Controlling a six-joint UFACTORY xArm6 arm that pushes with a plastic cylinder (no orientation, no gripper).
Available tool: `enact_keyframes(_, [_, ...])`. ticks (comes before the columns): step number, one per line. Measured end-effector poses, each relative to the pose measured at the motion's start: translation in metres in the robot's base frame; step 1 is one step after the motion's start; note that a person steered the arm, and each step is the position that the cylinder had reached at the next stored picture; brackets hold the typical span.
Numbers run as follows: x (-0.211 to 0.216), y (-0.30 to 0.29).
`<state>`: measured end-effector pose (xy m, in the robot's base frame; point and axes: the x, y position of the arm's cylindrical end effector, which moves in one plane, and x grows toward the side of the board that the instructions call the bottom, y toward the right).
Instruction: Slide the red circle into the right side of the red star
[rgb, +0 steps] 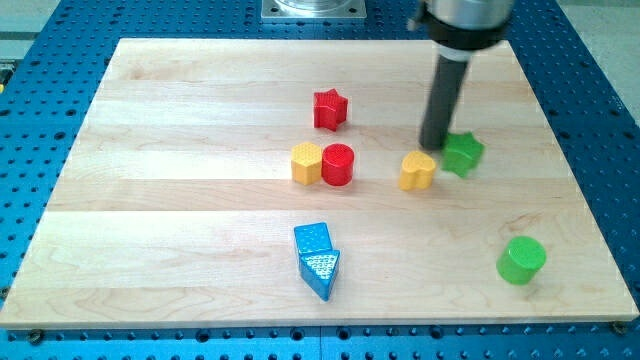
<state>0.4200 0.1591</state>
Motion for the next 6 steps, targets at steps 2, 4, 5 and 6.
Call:
enact_keyframes(2, [0.007, 0.050])
enact_keyframes(4, [0.080, 0.041])
enact_keyframes(5, [0.058, -0.006])
enact_keyframes(6, [0.114, -0.054])
